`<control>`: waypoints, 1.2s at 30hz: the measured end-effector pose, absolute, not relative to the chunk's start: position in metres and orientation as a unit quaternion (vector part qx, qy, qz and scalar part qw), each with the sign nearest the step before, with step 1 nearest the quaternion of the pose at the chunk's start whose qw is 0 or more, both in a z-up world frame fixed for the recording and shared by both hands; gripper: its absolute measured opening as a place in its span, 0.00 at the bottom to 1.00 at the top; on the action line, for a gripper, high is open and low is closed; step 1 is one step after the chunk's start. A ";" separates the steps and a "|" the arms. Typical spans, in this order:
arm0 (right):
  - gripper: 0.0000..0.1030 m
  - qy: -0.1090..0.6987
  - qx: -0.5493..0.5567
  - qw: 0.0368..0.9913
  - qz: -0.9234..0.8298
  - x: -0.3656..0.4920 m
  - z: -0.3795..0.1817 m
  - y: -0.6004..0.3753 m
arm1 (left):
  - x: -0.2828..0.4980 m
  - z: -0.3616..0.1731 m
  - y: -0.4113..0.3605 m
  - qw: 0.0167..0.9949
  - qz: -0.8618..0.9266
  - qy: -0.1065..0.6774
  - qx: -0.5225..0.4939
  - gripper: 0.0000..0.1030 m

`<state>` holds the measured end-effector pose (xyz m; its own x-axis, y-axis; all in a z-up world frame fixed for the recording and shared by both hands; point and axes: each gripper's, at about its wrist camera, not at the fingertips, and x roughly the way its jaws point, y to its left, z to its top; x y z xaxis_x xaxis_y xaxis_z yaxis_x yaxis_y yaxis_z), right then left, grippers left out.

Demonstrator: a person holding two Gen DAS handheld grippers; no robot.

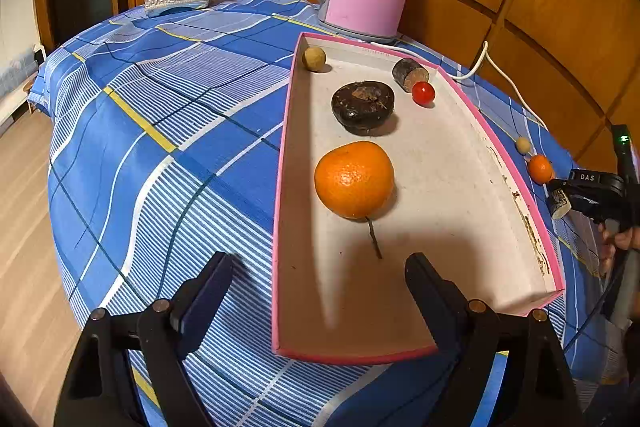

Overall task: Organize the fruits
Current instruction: 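Move the right tool to the cluster and grasp the dark round fruit, then carry the dark fruit with the right tool into the tray and release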

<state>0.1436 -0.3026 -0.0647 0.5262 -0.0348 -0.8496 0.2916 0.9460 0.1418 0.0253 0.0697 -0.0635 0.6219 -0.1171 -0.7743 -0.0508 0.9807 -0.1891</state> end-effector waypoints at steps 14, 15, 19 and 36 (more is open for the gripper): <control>0.46 0.459 0.131 0.869 -0.127 0.119 -0.057 -0.314 | 0.021 -0.057 0.070 0.899 -0.020 0.426 -0.099 0.86; 0.46 0.458 0.131 0.870 -0.129 0.116 -0.056 -0.315 | 0.020 -0.057 0.071 0.900 -0.020 0.425 -0.100 0.86; 0.46 0.443 0.132 0.877 -0.131 0.105 -0.049 -0.317 | 0.019 -0.054 0.075 0.901 -0.016 0.421 -0.107 0.86; 0.46 0.409 0.089 0.908 0.010 0.091 -0.013 -0.235 | 0.015 -0.048 0.081 0.905 -0.010 0.410 -0.116 0.88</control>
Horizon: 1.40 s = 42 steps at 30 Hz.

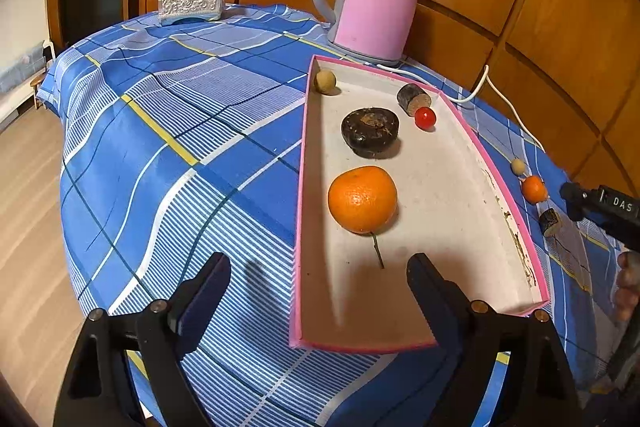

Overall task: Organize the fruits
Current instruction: 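Carry the dark fruit with the right tool into the tray and release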

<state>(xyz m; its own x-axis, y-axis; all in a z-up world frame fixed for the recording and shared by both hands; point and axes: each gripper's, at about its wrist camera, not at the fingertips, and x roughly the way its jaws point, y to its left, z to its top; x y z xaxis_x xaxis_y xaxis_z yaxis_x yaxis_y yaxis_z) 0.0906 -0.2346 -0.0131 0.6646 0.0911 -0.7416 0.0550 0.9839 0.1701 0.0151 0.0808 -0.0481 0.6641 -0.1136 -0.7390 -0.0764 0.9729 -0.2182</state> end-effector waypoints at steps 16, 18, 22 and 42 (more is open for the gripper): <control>0.46 0.418 -0.016 0.894 0.162 0.133 -0.002 -0.107 | 0.016 -0.050 0.086 0.902 -0.008 0.413 -0.122 0.88; 0.46 0.421 -0.028 0.892 0.162 0.144 -0.004 -0.095 | 0.017 -0.051 0.086 0.901 -0.008 0.416 -0.123 0.88; 0.46 0.431 -0.053 0.886 0.163 0.162 -0.011 -0.078 | 0.019 -0.054 0.088 0.899 -0.006 0.421 -0.125 0.88; 0.58 0.407 -0.020 0.902 0.146 0.158 -0.008 -0.090 | 0.018 -0.053 0.086 0.899 -0.009 0.420 -0.125 0.88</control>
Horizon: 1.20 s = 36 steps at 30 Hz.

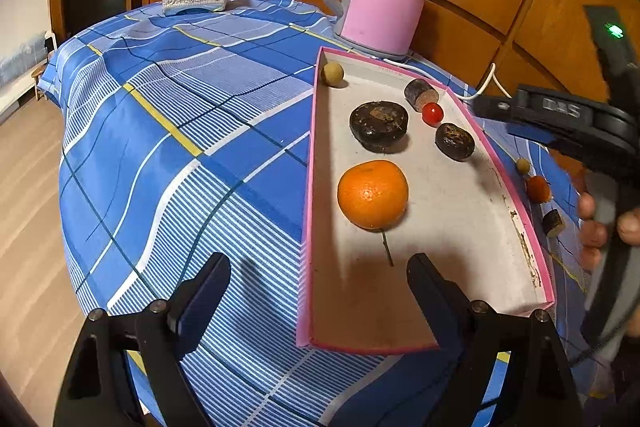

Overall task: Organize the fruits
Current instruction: 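Carry the dark fruit with the right tool into the tray and release, then withdraw the right tool while moving the left tool to the yellow round fruit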

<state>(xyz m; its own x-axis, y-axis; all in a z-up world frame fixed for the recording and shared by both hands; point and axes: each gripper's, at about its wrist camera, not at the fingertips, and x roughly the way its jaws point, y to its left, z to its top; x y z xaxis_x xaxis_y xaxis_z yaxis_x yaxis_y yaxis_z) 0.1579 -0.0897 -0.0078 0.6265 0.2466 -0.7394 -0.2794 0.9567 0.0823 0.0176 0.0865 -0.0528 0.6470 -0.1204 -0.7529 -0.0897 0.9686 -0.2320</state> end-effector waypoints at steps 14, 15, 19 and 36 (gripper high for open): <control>0.58 0.400 0.064 0.912 -0.069 0.072 -0.016 -0.250 | 0.015 -0.048 0.081 0.902 -0.014 0.414 -0.120 0.88; 0.58 0.401 0.071 0.909 -0.087 0.066 -0.019 -0.262 | 0.015 -0.047 0.081 0.902 -0.014 0.414 -0.120 0.88; 0.58 0.406 0.096 0.890 -0.185 0.040 -0.033 -0.317 | 0.014 -0.046 0.080 0.903 -0.013 0.413 -0.118 0.88; 0.67 0.376 0.186 0.814 -0.402 -0.026 -0.078 -0.413 | 0.016 -0.028 0.075 0.914 -0.013 0.392 -0.105 0.88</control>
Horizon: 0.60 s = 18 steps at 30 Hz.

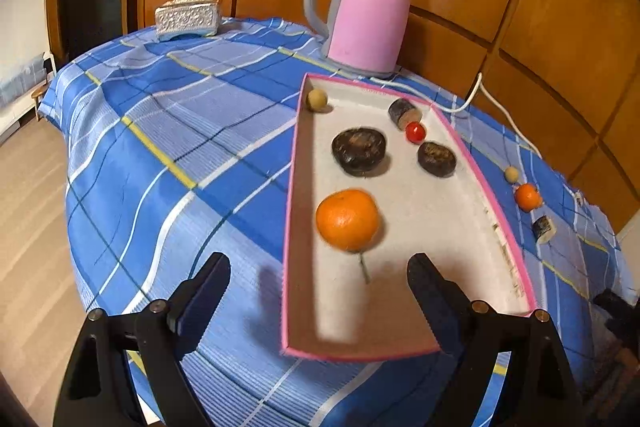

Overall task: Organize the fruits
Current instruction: 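Withdraw the right tool while moving the left tool to the yellow round fruit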

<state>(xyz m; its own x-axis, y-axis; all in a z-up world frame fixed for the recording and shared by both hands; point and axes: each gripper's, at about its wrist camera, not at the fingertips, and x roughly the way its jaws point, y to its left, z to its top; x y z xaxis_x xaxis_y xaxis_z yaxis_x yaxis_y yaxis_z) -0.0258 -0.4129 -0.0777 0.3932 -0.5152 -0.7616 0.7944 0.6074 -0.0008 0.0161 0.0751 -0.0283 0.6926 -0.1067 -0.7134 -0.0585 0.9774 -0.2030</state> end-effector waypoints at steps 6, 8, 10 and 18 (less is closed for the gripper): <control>0.68 0.376 0.184 0.814 -0.402 -0.024 -0.079 -0.412 | 0.029 0.000 0.056 0.923 -0.054 0.369 -0.092 0.88; 0.68 0.376 0.183 0.814 -0.403 -0.023 -0.080 -0.412 | 0.040 0.009 0.043 0.922 -0.080 0.368 -0.085 0.88; 0.69 0.376 0.183 0.814 -0.403 -0.023 -0.080 -0.412 | 0.049 0.014 0.031 0.920 -0.104 0.369 -0.081 0.88; 0.72 0.376 0.182 0.816 -0.400 -0.023 -0.080 -0.411 | 0.099 0.035 -0.042 0.897 -0.209 0.387 -0.037 0.87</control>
